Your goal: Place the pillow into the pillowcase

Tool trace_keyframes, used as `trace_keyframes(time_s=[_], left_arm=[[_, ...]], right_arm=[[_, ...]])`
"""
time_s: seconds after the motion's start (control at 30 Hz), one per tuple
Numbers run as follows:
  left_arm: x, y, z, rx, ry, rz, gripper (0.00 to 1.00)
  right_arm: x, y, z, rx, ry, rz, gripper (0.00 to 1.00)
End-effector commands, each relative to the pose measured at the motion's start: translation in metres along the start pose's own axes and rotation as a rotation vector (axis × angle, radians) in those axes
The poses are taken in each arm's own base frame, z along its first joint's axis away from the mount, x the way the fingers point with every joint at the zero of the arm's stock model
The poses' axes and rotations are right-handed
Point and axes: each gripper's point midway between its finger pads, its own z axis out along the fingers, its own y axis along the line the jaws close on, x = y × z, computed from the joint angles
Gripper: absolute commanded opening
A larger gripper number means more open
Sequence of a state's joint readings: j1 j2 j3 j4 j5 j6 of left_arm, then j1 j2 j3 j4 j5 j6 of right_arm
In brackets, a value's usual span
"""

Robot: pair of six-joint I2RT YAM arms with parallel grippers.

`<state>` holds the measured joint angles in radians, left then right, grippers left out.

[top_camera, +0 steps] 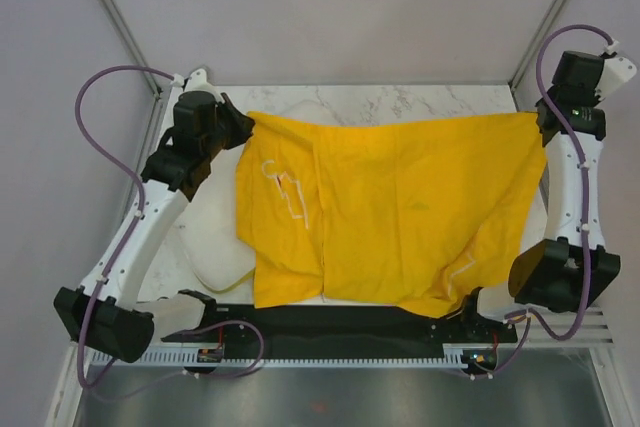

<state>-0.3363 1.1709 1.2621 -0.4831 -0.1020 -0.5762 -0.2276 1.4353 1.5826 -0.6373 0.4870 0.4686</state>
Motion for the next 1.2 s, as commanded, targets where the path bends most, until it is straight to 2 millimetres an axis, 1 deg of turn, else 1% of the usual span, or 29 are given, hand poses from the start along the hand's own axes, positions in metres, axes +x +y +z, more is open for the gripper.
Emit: trace_keyframes(time_s=[0.0,0.07,0.1,0.17,0.2,0.23,0.27,0.3,0.33,0.37,0.4,0.43,0.5,0.53,0.6,0.63,0.67,0.7,0.73,0.8,0.83,0.87,0.9,0.93,0.97,1.03,1.07,1.13,1.17], left_arm=[[-0.037,-0.04,0.022,0.155,-0.098,-0.082,0.02],[-0.039,-0.045,0.037,0.168,-0.1,-0.094,0.02],[-0.037,-0.046,0.047,0.17,-0.095,-0.095,0.02],[-0.034,-0.048,0.074,0.169,-0.091,-0.099,0.02],[-0.035,-0.049,0.082,0.169,-0.093,-0.1,0.02],[-0.029,-0.048,0.103,0.16,-0.077,-0.098,0.02],[-0.029,-0.049,0.113,0.156,-0.074,-0.097,0.02],[-0.026,-0.055,0.119,0.188,-0.047,-0.085,0.02],[-0.035,-0.065,0.124,0.219,-0.051,-0.05,0.09],[-0.017,-0.058,0.139,0.195,0.028,-0.029,0.43],[-0.031,-0.064,0.139,0.182,0.016,-0.015,0.58],[-0.028,-0.058,0.14,0.148,0.032,-0.013,0.65],[-0.032,-0.04,0.13,0.063,0.0,0.007,0.75],[-0.034,-0.032,0.123,0.026,-0.017,0.015,0.79],[-0.046,-0.018,0.097,-0.044,-0.056,0.029,0.97],[-0.048,-0.002,0.089,-0.116,-0.078,0.038,0.99],[-0.052,0.009,0.08,-0.156,-0.091,0.034,1.0],[-0.05,0.023,0.065,-0.207,-0.095,0.022,1.0],[-0.049,0.032,0.057,-0.227,-0.099,0.006,1.0],[-0.047,0.056,0.044,-0.274,-0.111,-0.033,1.0],[-0.036,0.074,0.033,-0.312,-0.113,-0.068,1.0],[-0.031,0.083,0.026,-0.337,-0.122,-0.087,1.0],[-0.007,0.112,0.016,-0.428,-0.127,-0.113,1.0],[0.001,0.122,0.014,-0.462,-0.127,-0.112,1.0],[0.009,0.133,0.013,-0.499,-0.121,-0.113,1.0],[0.036,0.16,0.01,-0.594,-0.098,-0.107,1.0],[0.045,0.17,0.009,-0.631,-0.09,-0.109,1.0],[0.071,0.187,0.008,-0.672,-0.035,-0.093,1.0],[0.075,0.203,0.001,-0.737,-0.037,-0.085,1.0]], right_arm=[[-0.021,0.03,0.021,-0.151,-0.022,0.194,0.0],[-0.03,0.035,0.035,-0.15,-0.031,0.23,0.0],[-0.022,0.04,0.052,-0.139,-0.006,0.242,0.0],[-0.032,0.05,0.064,-0.145,-0.021,0.265,0.0],[-0.02,0.055,0.083,-0.132,0.01,0.26,0.02],[-0.028,0.062,0.087,-0.149,0.001,0.277,0.08],[-0.028,0.066,0.093,-0.151,0.006,0.28,0.26],[-0.015,0.068,0.106,-0.136,0.046,0.271,0.51],[-0.022,0.075,0.105,-0.159,0.04,0.269,0.85],[-0.017,0.085,0.106,-0.204,0.071,0.249,0.98],[-0.013,0.088,0.102,-0.218,0.082,0.207,0.98],[-0.012,0.09,0.099,-0.237,0.091,0.206,0.98],[-0.01,0.105,0.075,-0.327,0.095,0.122,0.98],[0.005,0.106,0.07,-0.339,0.123,0.085,0.98],[0.017,0.126,0.034,-0.469,0.149,0.006,0.97],[0.04,0.127,0.029,-0.485,0.193,-0.023,0.97],[0.049,0.143,0.0,-0.571,0.2,-0.065,0.97],[0.063,0.154,-0.015,-0.642,0.222,-0.091,0.97],[0.099,0.167,-0.034,-0.698,0.283,-0.14,0.96],[0.124,0.182,-0.067,-0.781,0.319,-0.175,0.94],[0.155,0.196,-0.092,-0.854,0.362,-0.217,0.92],[0.165,0.203,-0.106,-0.889,0.369,-0.233,0.92],[0.199,0.224,-0.143,-0.968,0.405,-0.291,0.92],[0.199,0.225,-0.143,-0.973,0.4,-0.291,0.92],[0.217,0.237,-0.169,-1.02,0.41,-0.336,0.93],[0.242,0.251,-0.19,-1.049,0.426,-0.396,0.95],[0.261,0.259,-0.214,-1.081,0.435,-0.438,0.96],[0.287,0.271,-0.229,-1.09,0.452,-0.486,0.96],[0.302,0.275,-0.25,-1.124,0.465,-0.516,0.97]])
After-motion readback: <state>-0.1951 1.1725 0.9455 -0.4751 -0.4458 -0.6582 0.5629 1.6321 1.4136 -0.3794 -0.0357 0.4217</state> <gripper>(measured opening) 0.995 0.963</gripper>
